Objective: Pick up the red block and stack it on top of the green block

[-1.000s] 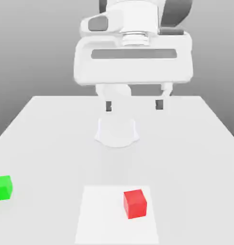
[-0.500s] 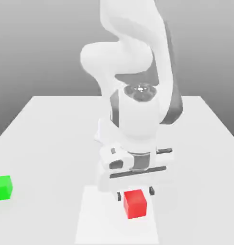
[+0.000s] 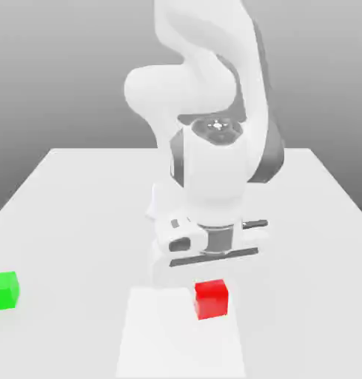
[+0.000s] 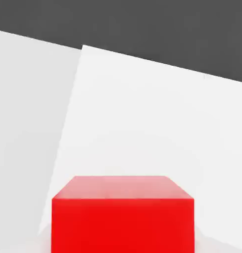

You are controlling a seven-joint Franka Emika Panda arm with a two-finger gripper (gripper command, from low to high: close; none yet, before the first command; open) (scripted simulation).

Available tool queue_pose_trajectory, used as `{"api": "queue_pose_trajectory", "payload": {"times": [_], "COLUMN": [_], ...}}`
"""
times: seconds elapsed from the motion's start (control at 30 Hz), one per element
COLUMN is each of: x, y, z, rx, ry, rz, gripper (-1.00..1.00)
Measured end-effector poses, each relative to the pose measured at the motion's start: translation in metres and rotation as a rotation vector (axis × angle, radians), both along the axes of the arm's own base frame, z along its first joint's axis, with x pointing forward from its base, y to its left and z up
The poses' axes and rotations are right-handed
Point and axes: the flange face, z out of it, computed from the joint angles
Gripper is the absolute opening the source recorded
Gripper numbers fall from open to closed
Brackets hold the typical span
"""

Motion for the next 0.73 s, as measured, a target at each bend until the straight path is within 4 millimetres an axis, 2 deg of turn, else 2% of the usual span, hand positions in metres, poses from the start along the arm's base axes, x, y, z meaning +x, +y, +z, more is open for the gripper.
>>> {"api": "queue_pose_trajectory", "payload": {"times": [0.13,0.23,0.33,0.43,0.47,0.5,0.6,0.63,0.73], "x": [0.006,-0.006,-0.031,-0.069,-0.079,-0.082,-0.085,-0.086,-0.086], "y": [-0.1,-0.176,-0.25,-0.32,-0.335,-0.342,-0.347,-0.348,-0.348], "z": [0.01,0.017,0.024,0.032,0.031,0.024,-0.01,-0.022,-0.022], "rx": [0.002,0.003,0.003,0.001,0.001,0.001,0.001,0.0,0.0], "ry": [0.001,0.001,0.001,0.0,-0.001,-0.001,-0.002,-0.001,-0.001], "rz": [-0.219,-0.381,-0.54,-0.697,-0.731,-0.745,-0.756,-0.757,-0.757], "gripper": [-1.0,-1.0,-1.0,-1.0,-1.0,-1.0,-1.0,1.0,1.0]}}
